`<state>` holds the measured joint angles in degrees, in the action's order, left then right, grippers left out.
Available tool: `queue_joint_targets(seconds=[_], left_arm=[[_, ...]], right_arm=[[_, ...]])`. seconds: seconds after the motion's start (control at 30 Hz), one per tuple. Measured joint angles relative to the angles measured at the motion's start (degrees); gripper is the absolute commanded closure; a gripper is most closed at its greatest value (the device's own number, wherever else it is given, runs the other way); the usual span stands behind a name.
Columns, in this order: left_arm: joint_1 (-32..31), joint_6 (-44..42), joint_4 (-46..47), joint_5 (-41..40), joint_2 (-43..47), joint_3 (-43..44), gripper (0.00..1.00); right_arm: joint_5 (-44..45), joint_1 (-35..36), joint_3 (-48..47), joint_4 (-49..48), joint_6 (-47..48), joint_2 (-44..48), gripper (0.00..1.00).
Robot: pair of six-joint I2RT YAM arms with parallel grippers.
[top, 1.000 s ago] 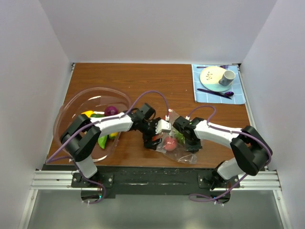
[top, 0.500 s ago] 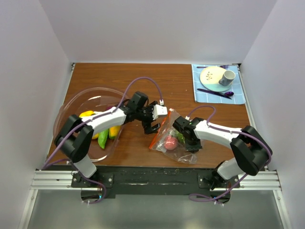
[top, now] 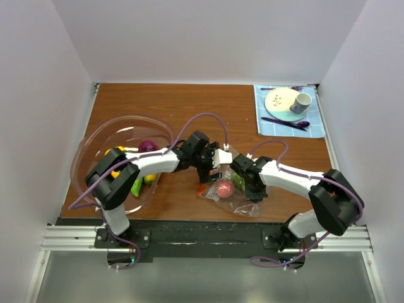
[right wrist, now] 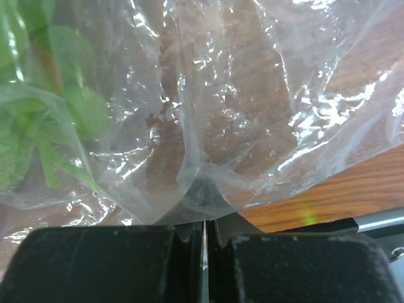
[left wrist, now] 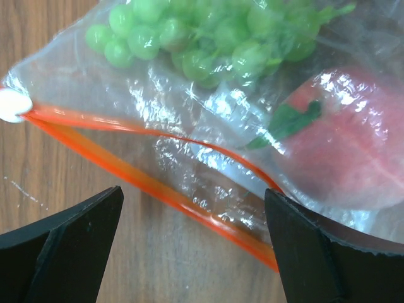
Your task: Open the zip-top bag and remove the fake food
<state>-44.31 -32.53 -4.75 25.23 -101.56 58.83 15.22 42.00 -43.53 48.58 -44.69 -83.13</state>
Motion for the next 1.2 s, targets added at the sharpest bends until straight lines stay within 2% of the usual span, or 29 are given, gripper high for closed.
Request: queue_joint_targets(seconds=[0.03,0.07,0.1,0.17,0.2,0.23,0.6,0.83,0.97,1.2], left_arm=[[-0.5,0.4,-0.2,-1.0,0.0,0.0,0.19],[-0.9,0.5,-0.5,-1.7,-0.1,0.0,0.25],[-1.2,0.9,-0.9,-1.9,-0.2,0.1,0.27],[-1.4,1.9,-2.0,-1.5,-0.8,0.7,0.24],[-1.4,2.3,-2.8,-0.9,-1.4,1.2,0.16],[-1.4,3.1,-3.6,-0.4,-1.9,1.9,0.01],[-1.6,6.4,-9.6,7.8,-6.5,6.5,0.00],[-1.2,5.1,-9.3,16.5,-0.3,1.4,0.00],[-2.4,4.9,-7.0,22.5,0.6,1.3,0.00],[-4.6,7.4,0.8,25.0,-2.0,1.4,0.00]], right_arm=[[0.0,0.0,0.4,0.1,-0.1,0.3,1.00],[-0.1,0.0,0.7,0.2,-0.2,0.4,1.00],[-0.2,0.0,0.8,0.3,-0.3,0.7,1.00],[-0.3,0.0,0.9,0.5,-0.4,0.8,1.00],[-0.3,0.0,1.0,0.5,-0.4,0.8,1.00],[-0.4,0.0,1.0,0.5,-0.4,0.8,1.00],[-0.8,0.0,1.6,1.1,-0.8,2.3,1.00],[-1.2,0.1,2.3,0.9,-0.8,2.5,1.00],[-1.3,-0.2,2.3,0.4,-0.9,2.5,1.00],[-1.6,-0.6,2.4,0.3,-1.0,2.5,1.00]])
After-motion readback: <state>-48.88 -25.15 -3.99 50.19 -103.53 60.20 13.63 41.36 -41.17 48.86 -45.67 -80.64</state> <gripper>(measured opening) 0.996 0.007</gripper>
